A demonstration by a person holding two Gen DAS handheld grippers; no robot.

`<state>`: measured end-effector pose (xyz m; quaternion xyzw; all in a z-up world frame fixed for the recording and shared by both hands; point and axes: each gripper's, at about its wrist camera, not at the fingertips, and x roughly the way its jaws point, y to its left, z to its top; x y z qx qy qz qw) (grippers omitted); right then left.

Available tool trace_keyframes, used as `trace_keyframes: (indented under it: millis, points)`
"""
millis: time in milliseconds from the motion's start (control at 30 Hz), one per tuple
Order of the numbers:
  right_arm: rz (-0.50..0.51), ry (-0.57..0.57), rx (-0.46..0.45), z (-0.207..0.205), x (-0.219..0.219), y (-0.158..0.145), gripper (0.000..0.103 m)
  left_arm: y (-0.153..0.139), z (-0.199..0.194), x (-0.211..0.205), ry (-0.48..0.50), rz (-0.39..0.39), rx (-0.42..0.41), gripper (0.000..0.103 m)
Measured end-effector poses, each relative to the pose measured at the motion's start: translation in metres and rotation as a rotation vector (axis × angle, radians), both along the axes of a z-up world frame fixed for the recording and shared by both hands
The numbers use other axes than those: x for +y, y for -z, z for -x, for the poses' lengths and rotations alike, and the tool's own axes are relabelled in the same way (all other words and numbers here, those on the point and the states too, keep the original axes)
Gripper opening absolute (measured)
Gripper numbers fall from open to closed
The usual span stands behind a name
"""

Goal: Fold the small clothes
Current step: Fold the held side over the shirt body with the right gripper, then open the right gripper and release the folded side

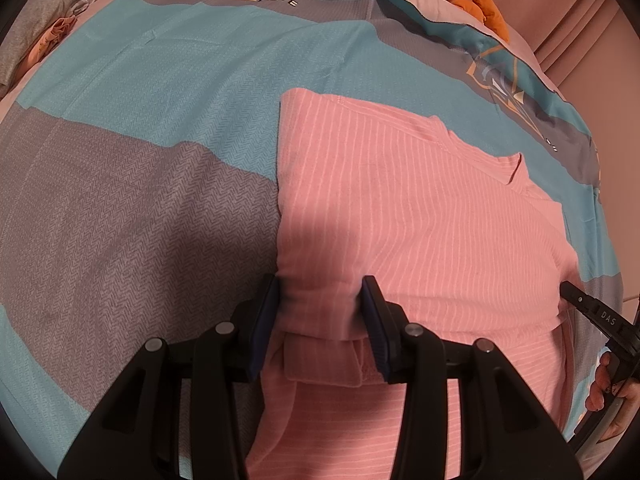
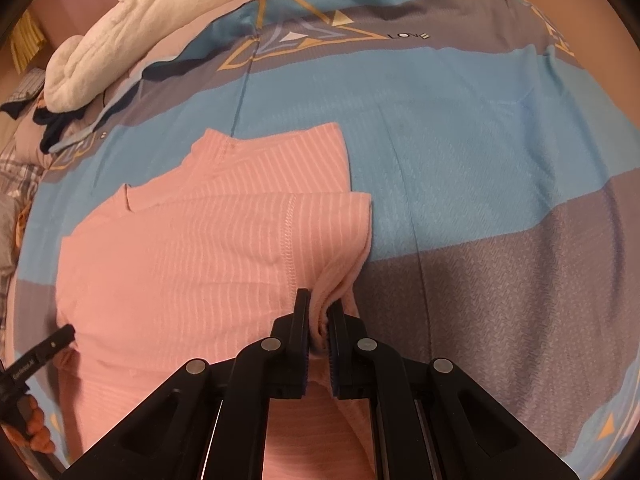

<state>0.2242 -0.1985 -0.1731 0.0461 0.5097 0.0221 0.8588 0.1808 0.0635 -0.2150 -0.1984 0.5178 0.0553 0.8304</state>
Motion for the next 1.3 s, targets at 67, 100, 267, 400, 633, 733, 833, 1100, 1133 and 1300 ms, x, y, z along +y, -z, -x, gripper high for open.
trace_keyframes:
  millis: [67, 100, 267, 400, 633, 733, 833, 1100, 1133, 1300]
  points:
    - [0.003, 0.000, -0.001, -0.001, 0.000, 0.001, 0.007, 0.000, 0.000, 0.000, 0.000, 0.000, 0.001, 0.044]
    - [0.005, 0.000, -0.002, 0.000, -0.001, 0.002, 0.007, 0.000, 0.000, 0.000, 0.001, -0.001, 0.001, 0.044]
    - [0.001, 0.004, -0.004, -0.001, 0.000, 0.003, 0.007, 0.001, 0.000, 0.001, -0.002, 0.004, 0.002, 0.045]
    - [0.014, 0.015, -0.007, 0.002, -0.002, 0.001, 0.007, 0.001, 0.000, 0.002, -0.004, 0.009, 0.002, 0.045]
    - [-0.002, 0.020, -0.004, 0.005, -0.012, 0.001, 0.007, 0.001, 0.001, 0.002, -0.007, 0.005, 0.001, 0.045]
    - [-0.003, 0.029, -0.004, 0.007, -0.013, 0.001, 0.007, 0.001, 0.000, 0.002, -0.007, 0.006, 0.002, 0.045]
    - [-0.001, 0.032, -0.006, 0.009, -0.013, 0.000, 0.007, 0.001, 0.000, 0.002, -0.007, 0.010, 0.002, 0.045]
    - [-0.009, 0.041, -0.006, 0.011, -0.016, 0.002, 0.007, 0.001, 0.001, 0.003, -0.008, 0.010, 0.002, 0.045]
    - [-0.006, 0.043, -0.007, 0.012, -0.017, 0.001, 0.007, 0.001, 0.001, 0.002, -0.008, 0.010, 0.003, 0.045]
    - [0.004, 0.051, -0.009, 0.014, -0.021, 0.001, 0.007, 0.000, 0.001, 0.003, -0.007, 0.003, 0.000, 0.045]
